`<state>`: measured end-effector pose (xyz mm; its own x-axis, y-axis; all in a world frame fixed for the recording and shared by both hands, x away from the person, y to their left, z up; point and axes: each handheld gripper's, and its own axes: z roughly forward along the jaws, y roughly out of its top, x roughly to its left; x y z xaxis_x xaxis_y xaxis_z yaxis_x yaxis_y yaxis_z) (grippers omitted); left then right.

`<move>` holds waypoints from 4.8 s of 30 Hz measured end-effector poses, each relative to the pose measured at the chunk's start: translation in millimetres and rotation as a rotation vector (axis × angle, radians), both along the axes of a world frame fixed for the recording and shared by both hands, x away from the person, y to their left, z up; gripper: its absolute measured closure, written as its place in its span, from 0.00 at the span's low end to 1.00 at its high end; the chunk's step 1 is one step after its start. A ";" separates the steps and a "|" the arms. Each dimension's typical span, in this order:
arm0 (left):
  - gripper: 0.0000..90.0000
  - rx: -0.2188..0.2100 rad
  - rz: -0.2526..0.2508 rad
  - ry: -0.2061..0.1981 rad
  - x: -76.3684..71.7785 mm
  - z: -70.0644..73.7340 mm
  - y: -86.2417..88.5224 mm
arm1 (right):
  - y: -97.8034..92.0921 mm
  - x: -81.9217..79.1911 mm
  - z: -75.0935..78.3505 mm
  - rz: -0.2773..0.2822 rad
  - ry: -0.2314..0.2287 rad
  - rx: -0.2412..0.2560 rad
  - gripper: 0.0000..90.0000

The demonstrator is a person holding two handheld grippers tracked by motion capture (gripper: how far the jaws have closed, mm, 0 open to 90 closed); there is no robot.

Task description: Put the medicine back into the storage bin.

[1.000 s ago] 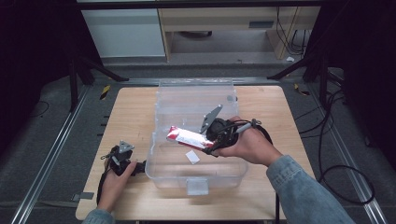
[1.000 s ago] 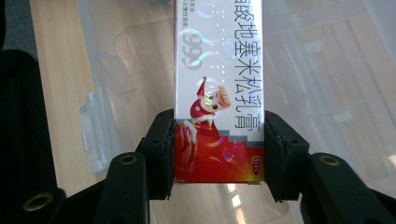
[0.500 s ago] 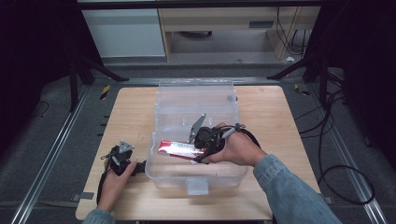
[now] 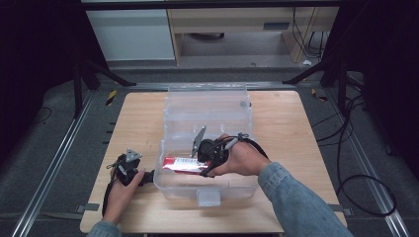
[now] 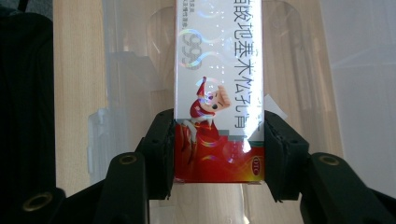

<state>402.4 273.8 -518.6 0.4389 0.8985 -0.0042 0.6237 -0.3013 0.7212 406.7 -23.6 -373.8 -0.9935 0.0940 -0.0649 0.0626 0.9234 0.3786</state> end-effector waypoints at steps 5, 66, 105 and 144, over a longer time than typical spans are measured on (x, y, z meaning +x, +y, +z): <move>0.00 0.000 0.000 0.000 0.0 0.0 0.0 | 7.5 2.9 -5.4 0.016 0.007 -0.008 0.57; 0.00 0.001 -0.009 -0.002 0.4 0.0 0.7 | 28.7 17.6 -65.5 0.061 0.043 -0.087 0.57; 0.00 -0.002 -0.008 0.000 0.3 -0.1 0.6 | 39.9 19.8 -90.4 0.051 0.084 -0.184 0.56; 0.04 0.012 -0.036 -0.006 -6.6 5.1 6.1 | -1.7 3.3 -5.4 -0.085 -0.025 0.086 0.75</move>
<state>395.8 280.0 -513.5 0.4707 0.8822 0.0092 0.6079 -0.3318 0.7213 410.0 -25.3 -379.2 -0.9799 0.1838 -0.0780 0.1284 0.8793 0.4586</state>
